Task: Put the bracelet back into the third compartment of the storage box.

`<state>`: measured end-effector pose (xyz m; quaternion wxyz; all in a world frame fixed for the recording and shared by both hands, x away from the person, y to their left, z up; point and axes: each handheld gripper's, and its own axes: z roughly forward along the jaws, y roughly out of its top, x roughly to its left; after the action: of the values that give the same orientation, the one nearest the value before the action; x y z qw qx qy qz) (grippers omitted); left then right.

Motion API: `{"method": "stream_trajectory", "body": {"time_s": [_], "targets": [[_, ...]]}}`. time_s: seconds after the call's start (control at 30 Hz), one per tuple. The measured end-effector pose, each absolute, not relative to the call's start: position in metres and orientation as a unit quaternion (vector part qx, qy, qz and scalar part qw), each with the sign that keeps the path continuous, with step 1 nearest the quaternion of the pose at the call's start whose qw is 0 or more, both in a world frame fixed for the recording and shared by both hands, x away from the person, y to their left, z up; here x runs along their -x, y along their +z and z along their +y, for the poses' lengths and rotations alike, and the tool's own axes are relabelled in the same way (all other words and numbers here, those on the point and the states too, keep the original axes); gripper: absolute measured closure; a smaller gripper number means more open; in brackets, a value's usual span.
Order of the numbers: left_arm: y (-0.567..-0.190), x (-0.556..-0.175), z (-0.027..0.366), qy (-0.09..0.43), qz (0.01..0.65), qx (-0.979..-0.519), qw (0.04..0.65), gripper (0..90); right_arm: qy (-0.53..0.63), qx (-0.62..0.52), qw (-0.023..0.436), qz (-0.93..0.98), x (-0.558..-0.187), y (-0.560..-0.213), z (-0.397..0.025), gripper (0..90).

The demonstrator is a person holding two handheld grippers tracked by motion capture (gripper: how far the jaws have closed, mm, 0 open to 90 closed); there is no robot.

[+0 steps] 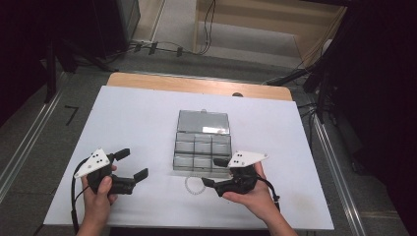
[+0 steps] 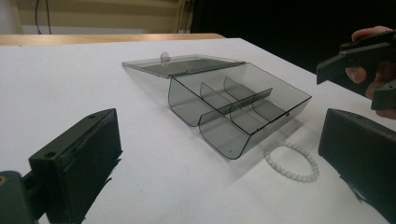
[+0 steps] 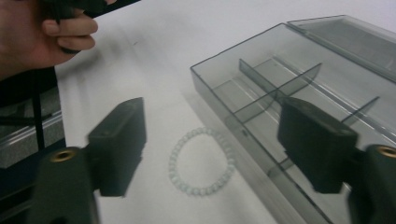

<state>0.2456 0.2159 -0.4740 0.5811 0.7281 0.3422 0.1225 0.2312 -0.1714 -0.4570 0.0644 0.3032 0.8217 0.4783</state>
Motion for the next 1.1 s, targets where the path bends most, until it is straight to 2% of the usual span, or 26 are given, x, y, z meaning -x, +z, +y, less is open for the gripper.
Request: {"method": "stream_trajectory", "body": {"time_s": [0.2,0.47,0.57,0.73,1.1], "targets": [[-0.476,-0.240,0.221,0.122,0.344,-0.734,0.573,0.0,0.468,-0.287,0.058,0.834,-0.230,-0.462,-0.161,39.9],[-0.480,-0.238,0.231,0.131,0.353,-0.737,0.562,0.0,0.432,-0.262,0.048,0.861,-0.229,-0.475,-0.150,61.7],[-0.481,-0.238,0.234,0.132,0.358,-0.732,0.565,0.0,0.422,-0.262,0.049,0.867,-0.230,-0.479,-0.149,64.9],[-0.483,-0.240,0.236,0.131,0.365,-0.731,0.561,0.0,0.411,-0.254,0.025,0.875,-0.232,-0.486,-0.147,68.3],[-0.484,-0.241,0.236,0.126,0.368,-0.730,0.562,0.0,0.377,-0.238,0.007,0.895,-0.228,-0.503,-0.131,70.6]]}}
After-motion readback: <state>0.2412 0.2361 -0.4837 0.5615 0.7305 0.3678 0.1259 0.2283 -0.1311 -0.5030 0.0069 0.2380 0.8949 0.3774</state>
